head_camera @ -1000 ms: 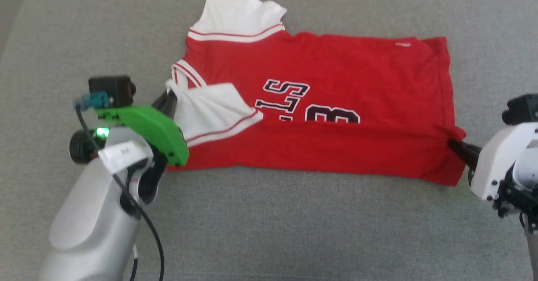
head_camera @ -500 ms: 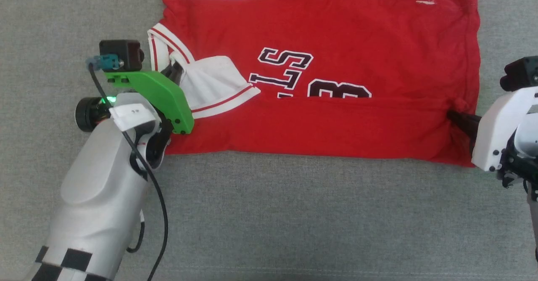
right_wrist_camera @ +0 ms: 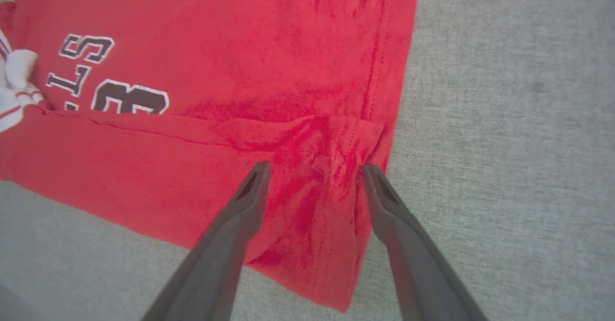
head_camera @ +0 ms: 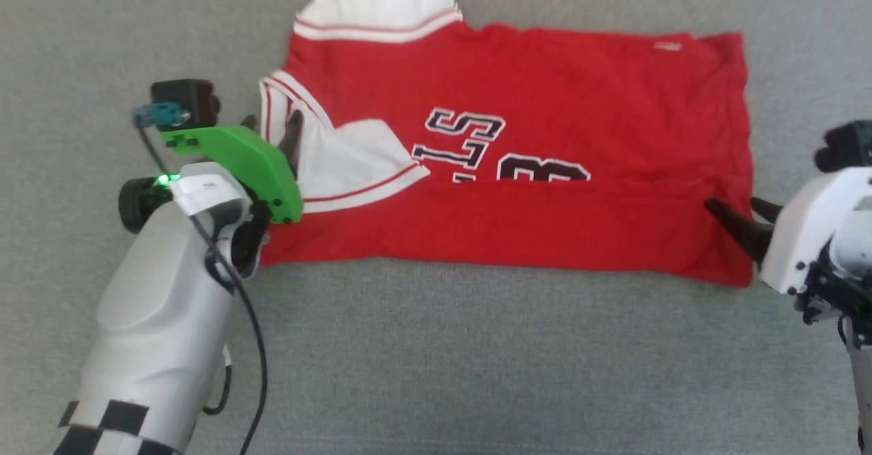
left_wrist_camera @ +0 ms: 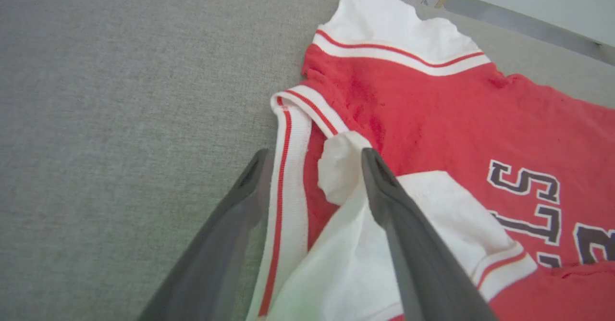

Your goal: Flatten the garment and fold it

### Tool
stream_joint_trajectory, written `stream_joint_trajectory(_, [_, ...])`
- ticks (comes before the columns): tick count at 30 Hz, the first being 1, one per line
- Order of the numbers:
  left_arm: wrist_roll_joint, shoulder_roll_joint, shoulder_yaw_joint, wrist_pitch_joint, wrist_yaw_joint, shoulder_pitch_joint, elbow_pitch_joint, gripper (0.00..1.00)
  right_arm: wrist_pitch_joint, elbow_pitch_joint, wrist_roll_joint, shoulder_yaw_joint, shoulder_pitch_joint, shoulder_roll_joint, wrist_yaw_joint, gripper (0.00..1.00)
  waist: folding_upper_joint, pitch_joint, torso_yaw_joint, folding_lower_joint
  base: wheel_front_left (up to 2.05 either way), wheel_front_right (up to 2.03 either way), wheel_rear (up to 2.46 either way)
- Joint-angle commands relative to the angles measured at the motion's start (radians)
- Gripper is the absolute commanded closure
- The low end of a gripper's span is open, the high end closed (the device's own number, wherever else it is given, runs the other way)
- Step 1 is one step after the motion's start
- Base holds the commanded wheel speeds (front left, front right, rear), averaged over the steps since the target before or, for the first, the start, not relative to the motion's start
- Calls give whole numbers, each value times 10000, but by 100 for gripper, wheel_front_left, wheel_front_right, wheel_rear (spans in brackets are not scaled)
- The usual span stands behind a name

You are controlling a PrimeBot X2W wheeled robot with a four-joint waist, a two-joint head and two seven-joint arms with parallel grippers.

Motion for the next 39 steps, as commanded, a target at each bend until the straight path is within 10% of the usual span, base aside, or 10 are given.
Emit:
stream_joint_trajectory(1, [-67, 134, 102, -155, 34, 187, -65, 0, -259, -135, 80, -192, 168, 85, -15, 0, -1, -1131, 27, -1, 0, 0, 0])
stream_joint_trajectory(18, [772, 646, 690, -4072, 817, 4394, -2852, 0, -5992, -1364, -1268, -1174, 3132, 768, -15, 0, -1, -3162, 217, -1, 0, 0, 0])
stream_joint_trajectory(39, [1131, 642, 86, -3353, 1083, 5359, -2899, 0, -6719, -712, -1945, -1227, 4099, 976, -15, 0, -1, -2950, 406, -1, 0, 0, 0])
